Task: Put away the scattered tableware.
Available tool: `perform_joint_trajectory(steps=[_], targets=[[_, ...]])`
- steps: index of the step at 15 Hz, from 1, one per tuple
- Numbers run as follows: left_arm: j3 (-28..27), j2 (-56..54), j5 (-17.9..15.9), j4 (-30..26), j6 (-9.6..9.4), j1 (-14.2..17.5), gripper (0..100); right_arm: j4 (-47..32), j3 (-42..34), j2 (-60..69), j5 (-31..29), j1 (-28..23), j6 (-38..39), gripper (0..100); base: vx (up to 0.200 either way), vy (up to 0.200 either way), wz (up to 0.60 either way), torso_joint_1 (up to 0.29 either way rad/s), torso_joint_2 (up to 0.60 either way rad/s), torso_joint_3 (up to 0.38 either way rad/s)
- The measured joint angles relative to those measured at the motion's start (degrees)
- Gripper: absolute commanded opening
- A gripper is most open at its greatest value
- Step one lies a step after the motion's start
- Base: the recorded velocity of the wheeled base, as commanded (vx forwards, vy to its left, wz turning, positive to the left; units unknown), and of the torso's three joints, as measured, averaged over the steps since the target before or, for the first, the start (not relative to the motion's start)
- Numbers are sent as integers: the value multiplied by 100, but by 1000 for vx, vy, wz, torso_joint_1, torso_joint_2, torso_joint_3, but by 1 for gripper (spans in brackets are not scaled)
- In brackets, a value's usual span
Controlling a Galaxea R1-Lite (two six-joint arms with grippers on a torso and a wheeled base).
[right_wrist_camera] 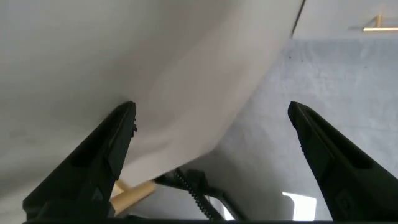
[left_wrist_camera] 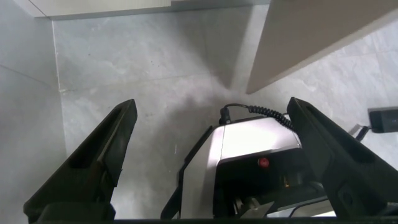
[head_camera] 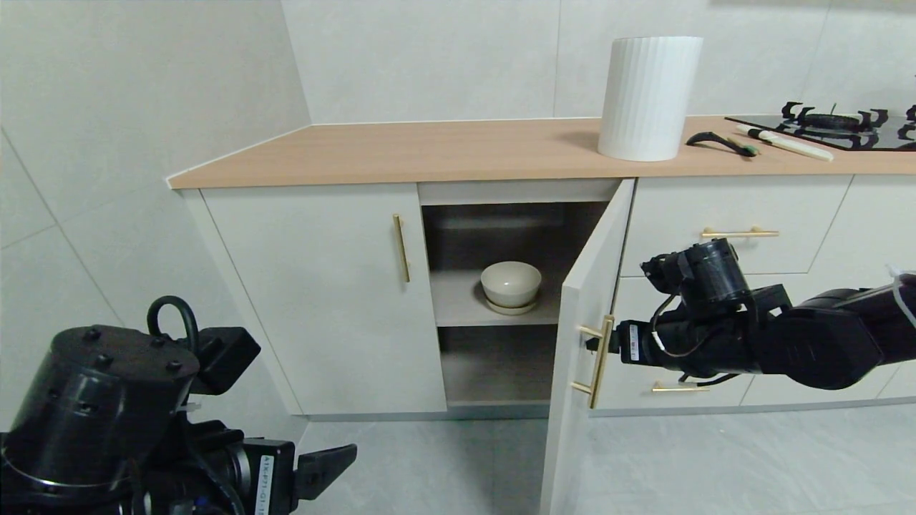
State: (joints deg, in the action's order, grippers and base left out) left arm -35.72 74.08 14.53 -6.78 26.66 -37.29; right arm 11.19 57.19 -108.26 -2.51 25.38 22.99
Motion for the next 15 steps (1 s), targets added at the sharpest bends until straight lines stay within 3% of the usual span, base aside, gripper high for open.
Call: perform_joint_trajectory(steps=[5,11,15], targets=[[-74,45,29,71,40,-24,100,911,15,-373,-44,-27,344,100,0,0,0,0,0,0],[-88,76,40,112,44,-17,100,1117,22,-618,-49,-63,378,100,0,0,0,0,0,0],[-80,76,38,112,46,0,100,1123,28,-719,-60,-57,421,100,200,0,0,-1,-2,5]])
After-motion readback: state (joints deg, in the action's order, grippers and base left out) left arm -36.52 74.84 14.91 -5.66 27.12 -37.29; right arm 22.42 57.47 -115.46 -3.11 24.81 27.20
